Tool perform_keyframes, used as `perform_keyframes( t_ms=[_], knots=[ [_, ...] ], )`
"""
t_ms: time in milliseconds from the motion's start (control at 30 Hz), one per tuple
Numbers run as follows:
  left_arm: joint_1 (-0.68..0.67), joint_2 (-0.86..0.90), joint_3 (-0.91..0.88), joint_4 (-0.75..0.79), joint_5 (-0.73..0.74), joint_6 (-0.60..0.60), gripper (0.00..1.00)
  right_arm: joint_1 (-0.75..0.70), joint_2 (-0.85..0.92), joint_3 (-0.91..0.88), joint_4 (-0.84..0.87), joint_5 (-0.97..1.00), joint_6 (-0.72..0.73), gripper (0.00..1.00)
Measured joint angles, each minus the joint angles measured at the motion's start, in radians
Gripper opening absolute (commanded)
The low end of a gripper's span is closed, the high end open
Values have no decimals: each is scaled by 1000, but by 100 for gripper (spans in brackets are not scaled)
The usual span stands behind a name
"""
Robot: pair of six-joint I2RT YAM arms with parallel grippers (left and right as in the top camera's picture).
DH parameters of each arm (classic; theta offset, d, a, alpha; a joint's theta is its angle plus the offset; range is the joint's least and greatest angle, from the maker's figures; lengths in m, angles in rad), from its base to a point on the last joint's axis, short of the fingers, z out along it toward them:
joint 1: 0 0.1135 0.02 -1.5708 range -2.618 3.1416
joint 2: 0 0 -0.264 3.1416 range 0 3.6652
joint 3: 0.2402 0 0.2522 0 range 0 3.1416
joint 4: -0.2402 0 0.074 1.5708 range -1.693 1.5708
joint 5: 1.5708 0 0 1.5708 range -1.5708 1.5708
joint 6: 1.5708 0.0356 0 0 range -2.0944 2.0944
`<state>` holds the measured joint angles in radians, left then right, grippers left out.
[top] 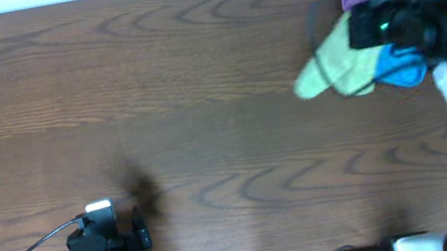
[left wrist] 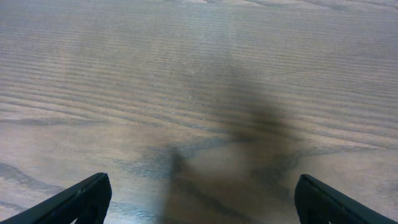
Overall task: Fold the cloth
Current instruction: 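Grasp the green cloth with the right gripper, then pull the green cloth left and lay it on the table center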
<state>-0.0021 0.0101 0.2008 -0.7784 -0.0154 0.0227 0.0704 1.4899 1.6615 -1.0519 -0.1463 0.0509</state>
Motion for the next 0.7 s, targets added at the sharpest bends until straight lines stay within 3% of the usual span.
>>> perform_keyframes(
  t_ms=[333, 700],
  knots=[
    [0, 0, 0, 0, 0, 0, 95, 343, -51, 0, 34, -74, -7, 1],
    [0, 0, 0, 0, 0, 0, 95, 611, 110, 0, 265, -114, -6, 1]
  ],
)
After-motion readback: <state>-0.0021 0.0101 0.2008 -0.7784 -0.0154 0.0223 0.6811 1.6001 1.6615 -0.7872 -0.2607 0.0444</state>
